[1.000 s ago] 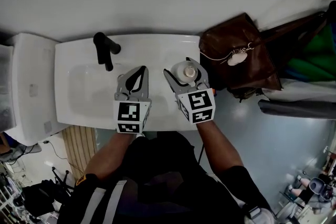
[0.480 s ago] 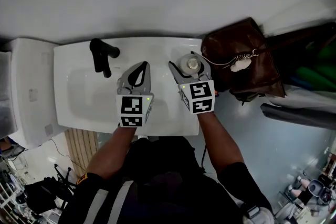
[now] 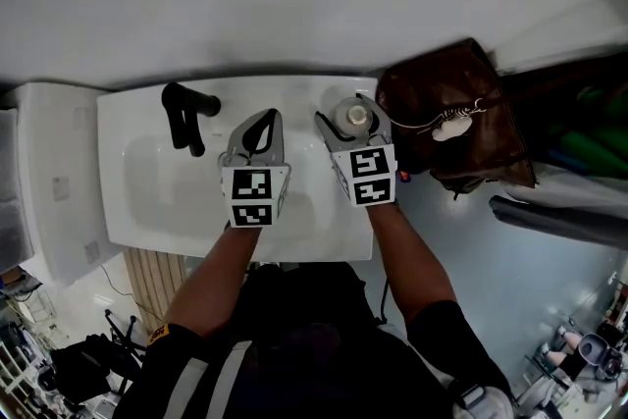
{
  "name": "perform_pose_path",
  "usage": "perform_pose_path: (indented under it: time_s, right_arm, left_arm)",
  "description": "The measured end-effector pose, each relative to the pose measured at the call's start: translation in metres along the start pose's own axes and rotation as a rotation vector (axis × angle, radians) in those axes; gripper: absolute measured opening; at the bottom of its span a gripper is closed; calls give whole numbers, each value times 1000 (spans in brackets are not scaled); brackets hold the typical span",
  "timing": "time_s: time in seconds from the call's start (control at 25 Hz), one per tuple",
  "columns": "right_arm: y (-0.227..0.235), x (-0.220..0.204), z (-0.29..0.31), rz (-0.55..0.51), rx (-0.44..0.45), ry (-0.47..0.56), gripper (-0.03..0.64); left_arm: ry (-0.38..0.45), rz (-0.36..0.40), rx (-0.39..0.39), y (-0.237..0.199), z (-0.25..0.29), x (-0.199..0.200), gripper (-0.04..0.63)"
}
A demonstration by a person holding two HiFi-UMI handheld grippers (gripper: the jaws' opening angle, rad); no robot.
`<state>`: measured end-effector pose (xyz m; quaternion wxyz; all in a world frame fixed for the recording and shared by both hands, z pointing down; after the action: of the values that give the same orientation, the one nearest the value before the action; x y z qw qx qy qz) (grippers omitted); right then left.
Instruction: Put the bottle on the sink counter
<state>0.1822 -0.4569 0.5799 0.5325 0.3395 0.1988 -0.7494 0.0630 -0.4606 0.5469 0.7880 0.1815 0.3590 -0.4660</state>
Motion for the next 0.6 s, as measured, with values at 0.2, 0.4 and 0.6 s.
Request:
perform_pose_path:
  time_s: [0.2, 0.4, 0.6]
  right_arm:
    - [-1, -1, 10, -2, 6, -19, 341]
    - [2, -3, 17, -1, 2, -38, 341]
    - [5, -6, 20, -7, -5, -47, 341]
  left_arm:
    - [-13, 5, -6, 0, 12, 3, 3]
    - [-21, -2, -16, 1, 19, 1, 3]
    - [-27, -6, -16, -1, 22, 1, 3]
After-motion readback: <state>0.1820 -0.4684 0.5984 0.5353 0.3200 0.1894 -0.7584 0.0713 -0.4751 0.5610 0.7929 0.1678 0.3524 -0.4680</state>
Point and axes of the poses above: the fingertips, and each gripper's own axes: z forward along the fingers, y to its right, x out of its top, the point moved 1 cm from there along -z, backward along the fingers, and after that the axes turned 12 degrees about -y, right-handed, at the moved point
